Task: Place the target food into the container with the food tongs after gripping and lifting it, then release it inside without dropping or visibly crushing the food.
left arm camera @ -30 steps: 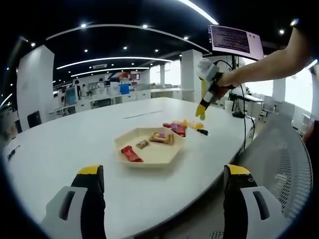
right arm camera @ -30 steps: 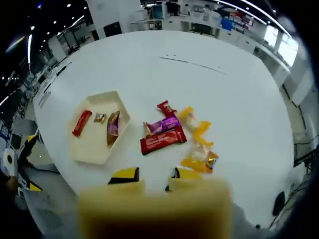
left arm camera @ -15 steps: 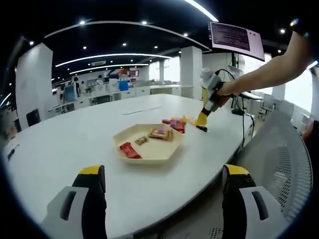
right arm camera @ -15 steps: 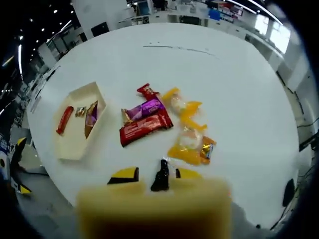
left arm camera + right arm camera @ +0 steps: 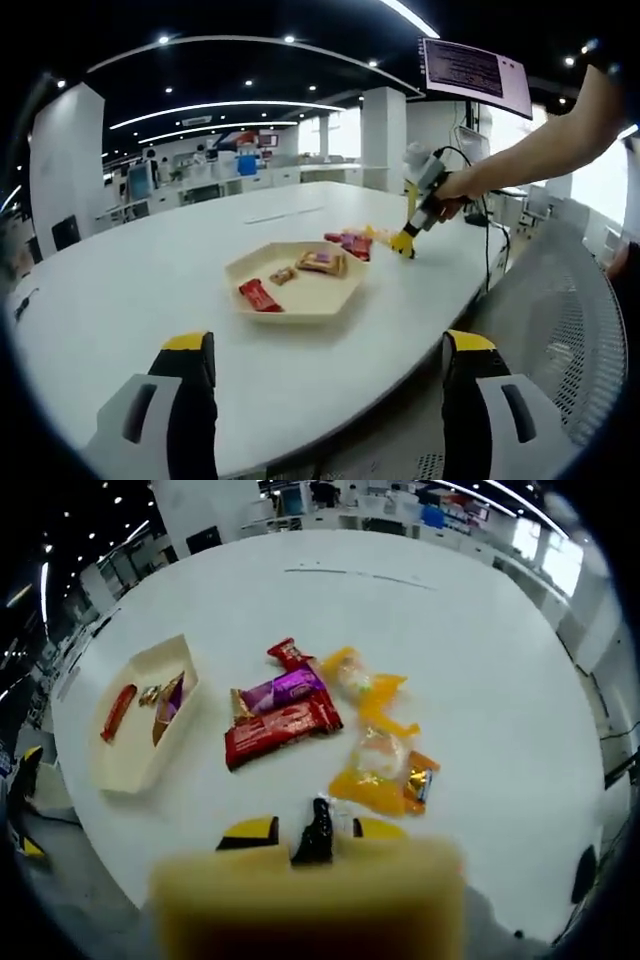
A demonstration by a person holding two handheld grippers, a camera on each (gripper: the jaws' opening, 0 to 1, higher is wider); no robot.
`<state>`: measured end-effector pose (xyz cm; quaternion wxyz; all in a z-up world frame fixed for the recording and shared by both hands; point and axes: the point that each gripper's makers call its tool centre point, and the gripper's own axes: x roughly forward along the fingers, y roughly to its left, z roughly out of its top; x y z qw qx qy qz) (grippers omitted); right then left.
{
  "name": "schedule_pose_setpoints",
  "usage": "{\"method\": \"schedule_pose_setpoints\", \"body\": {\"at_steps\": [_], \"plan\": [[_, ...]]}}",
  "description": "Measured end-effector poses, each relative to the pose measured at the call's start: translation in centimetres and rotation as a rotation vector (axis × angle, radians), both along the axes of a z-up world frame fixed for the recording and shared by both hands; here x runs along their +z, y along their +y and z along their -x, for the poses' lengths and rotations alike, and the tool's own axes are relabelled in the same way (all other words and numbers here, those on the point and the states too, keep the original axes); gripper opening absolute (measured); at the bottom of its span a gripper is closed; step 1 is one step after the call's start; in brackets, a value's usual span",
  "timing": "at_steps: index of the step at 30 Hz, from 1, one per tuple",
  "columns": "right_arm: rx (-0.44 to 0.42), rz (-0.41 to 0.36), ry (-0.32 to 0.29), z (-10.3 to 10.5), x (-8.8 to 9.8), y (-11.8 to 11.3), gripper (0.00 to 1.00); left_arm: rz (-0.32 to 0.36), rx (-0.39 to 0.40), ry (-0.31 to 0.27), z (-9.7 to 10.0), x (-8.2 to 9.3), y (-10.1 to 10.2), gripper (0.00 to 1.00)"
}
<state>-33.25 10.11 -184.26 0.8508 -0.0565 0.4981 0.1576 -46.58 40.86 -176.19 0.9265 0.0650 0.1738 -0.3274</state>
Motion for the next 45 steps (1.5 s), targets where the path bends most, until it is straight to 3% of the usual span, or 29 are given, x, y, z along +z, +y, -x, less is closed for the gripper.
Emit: {"method": "schedule_pose_setpoints", "body": {"at_steps": [2,18,28,35,45], "plan": [[0.066,0.014,-0.027,-0.2,0.0,0.2,0.29,0.0,0.0,0.0,0.0,0.0,0.0,0.9],[-0.037,-0.002,0.003,-0.3,0.0,0.1,0.22,-0.005,0.002,0.016,0.1,-0.2,0.1,0.87],[0.035,0.118,-0.011,-0.4,-0.1,0.9,0.23,-0.01,0.003,0.025,0.1,-0.4,0.1,0.87],[-0.073,0.032,0.015,-0.6,0.0,-0.1,0.19,-0.011,0.001,0.03,0.2,-0.5,0.0,0.86],[-0.053,0.046,0.012,-0.5,0.2,0.3,0.19,-0.018,0.0,0.036,0.2,-0.6,0.1,0.86]]}}
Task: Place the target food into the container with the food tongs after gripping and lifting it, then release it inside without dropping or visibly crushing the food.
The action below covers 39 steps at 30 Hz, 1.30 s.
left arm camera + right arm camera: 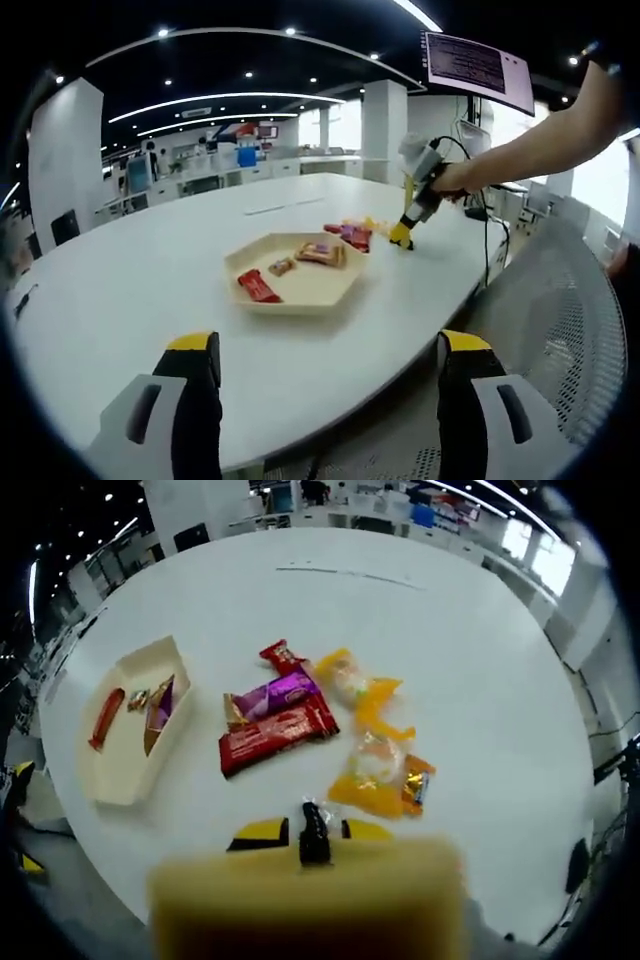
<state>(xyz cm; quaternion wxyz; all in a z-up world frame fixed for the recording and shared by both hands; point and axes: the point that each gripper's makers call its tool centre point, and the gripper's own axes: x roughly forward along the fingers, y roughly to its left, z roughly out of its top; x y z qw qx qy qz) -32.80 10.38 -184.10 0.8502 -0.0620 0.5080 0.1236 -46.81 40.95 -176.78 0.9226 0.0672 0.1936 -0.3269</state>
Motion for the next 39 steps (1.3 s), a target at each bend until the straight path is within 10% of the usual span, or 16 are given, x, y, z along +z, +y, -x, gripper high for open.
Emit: {"method": "schedule_pose_setpoints", "body": {"at_steps": [15,39], "plan": [[-0.012,-0.01,0.003,0.1,1.5,-0.2,0.2,0.002,0.003,-0.009,-0.1,0.1,0.0,0.85],[0.028,-0.029,-0.11,-2.1,9.6,3.6,0.2,0.02,-0.004,-0.031,-0.1,0.5,-0.1,0.89]]}}
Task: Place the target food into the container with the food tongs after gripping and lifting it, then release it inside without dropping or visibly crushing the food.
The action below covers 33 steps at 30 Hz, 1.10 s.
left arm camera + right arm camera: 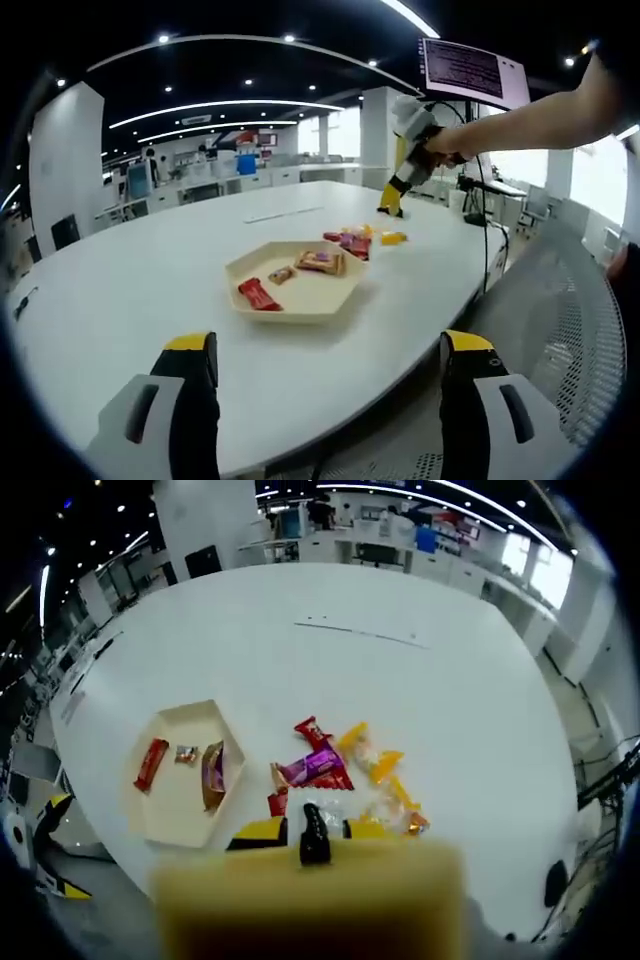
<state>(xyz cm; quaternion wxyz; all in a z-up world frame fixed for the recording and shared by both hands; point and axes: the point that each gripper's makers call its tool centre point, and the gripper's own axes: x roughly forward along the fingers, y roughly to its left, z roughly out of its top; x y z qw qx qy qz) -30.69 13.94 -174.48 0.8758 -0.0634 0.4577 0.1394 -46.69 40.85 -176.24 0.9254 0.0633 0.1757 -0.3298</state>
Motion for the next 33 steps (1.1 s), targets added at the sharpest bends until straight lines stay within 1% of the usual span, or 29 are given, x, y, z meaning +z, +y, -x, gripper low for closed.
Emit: {"method": "schedule_pose_setpoints", "body": {"at_steps": [10,14,18,22,27,33], "plan": [[0.044,-0.008,-0.03,-0.8,2.1,2.8,0.2,0.007,0.003,-0.008,0.0,0.1,0.0,0.89],[0.066,-0.021,-0.037,-1.1,2.7,4.5,0.2,0.009,0.003,-0.01,0.0,0.2,0.0,0.89],[0.097,-0.026,-0.058,-1.5,3.3,6.5,0.2,0.01,0.002,-0.01,0.0,0.2,0.0,0.89],[0.132,-0.047,-0.057,-1.6,3.7,9.0,0.2,0.008,0.002,-0.01,0.1,0.2,0.0,0.9],[0.173,-0.041,-0.065,-2.2,4.2,11.7,0.2,0.007,0.002,-0.007,0.0,0.1,0.0,0.89],[0.222,-0.052,-0.06,-2.3,4.3,14.8,0.2,0.006,0.001,-0.003,0.1,0.1,0.0,0.89]]}}
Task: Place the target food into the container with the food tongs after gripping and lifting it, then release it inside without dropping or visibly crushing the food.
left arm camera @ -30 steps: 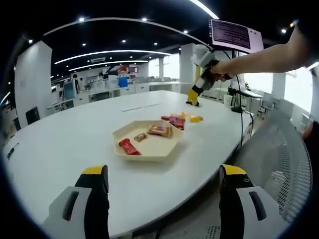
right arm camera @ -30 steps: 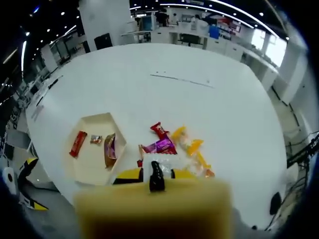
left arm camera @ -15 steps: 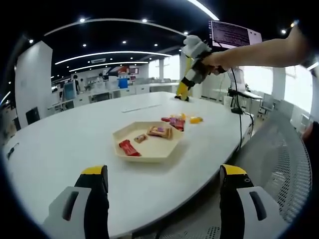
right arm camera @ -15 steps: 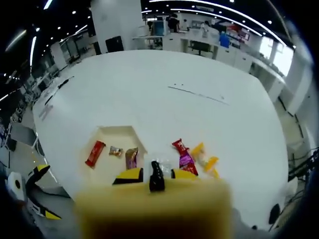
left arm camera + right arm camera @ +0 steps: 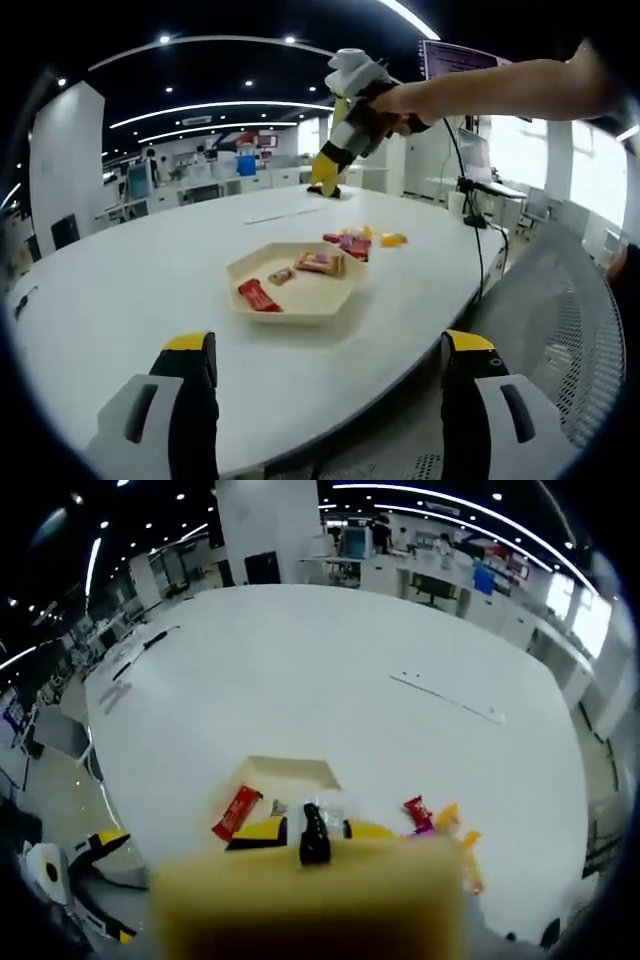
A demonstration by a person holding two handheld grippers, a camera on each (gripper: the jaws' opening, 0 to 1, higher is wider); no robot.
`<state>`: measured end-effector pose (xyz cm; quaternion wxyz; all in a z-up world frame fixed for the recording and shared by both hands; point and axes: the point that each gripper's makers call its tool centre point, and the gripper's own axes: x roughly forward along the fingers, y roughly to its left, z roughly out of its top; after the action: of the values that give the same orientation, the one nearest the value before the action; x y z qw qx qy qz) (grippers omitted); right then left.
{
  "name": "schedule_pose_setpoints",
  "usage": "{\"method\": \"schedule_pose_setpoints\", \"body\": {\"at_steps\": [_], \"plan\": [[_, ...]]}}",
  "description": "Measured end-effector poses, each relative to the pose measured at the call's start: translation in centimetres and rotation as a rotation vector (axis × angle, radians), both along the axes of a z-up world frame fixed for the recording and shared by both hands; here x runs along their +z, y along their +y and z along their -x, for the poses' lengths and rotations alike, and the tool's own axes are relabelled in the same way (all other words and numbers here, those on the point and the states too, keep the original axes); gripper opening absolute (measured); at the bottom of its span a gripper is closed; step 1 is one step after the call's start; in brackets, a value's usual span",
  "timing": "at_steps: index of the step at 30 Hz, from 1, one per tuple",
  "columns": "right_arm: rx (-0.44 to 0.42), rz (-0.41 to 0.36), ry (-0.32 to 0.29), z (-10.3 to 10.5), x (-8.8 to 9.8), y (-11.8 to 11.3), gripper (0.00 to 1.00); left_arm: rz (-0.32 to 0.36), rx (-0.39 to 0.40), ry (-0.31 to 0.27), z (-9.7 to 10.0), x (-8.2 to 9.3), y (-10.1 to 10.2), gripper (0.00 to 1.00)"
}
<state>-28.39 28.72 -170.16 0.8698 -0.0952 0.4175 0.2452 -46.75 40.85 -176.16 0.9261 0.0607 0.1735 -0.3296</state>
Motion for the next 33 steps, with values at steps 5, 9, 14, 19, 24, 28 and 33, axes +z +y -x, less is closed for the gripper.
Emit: {"method": "schedule_pose_setpoints", "body": {"at_steps": [5,9,14,19,24,28,33], "plan": [[0.035,-0.015,0.009,0.3,-0.1,2.1,0.21,0.001,0.003,-0.002,0.0,0.0,0.1,0.89],[0.046,-0.076,-0.003,0.4,0.3,3.4,0.27,0.002,0.004,-0.004,-0.1,0.0,0.1,0.89],[0.082,-0.012,-0.07,-0.1,0.5,2.9,0.3,0.004,0.003,-0.002,0.0,0.0,0.1,0.88],[0.063,-0.028,-0.052,0.1,0.0,2.1,0.3,0.004,0.003,0.0,0.0,0.0,0.0,0.88],[0.048,-0.024,-0.032,0.2,-0.6,0.7,0.3,0.004,0.003,0.001,0.0,0.0,0.1,0.88],[0.025,-0.022,-0.022,0.2,-0.9,-1.1,0.3,0.005,0.003,0.008,0.0,-0.1,0.0,0.86],[-0.021,-0.01,-0.012,0.2,-1.4,-4.1,0.31,0.004,-0.001,0.009,0.1,-0.1,0.0,0.86]]}}
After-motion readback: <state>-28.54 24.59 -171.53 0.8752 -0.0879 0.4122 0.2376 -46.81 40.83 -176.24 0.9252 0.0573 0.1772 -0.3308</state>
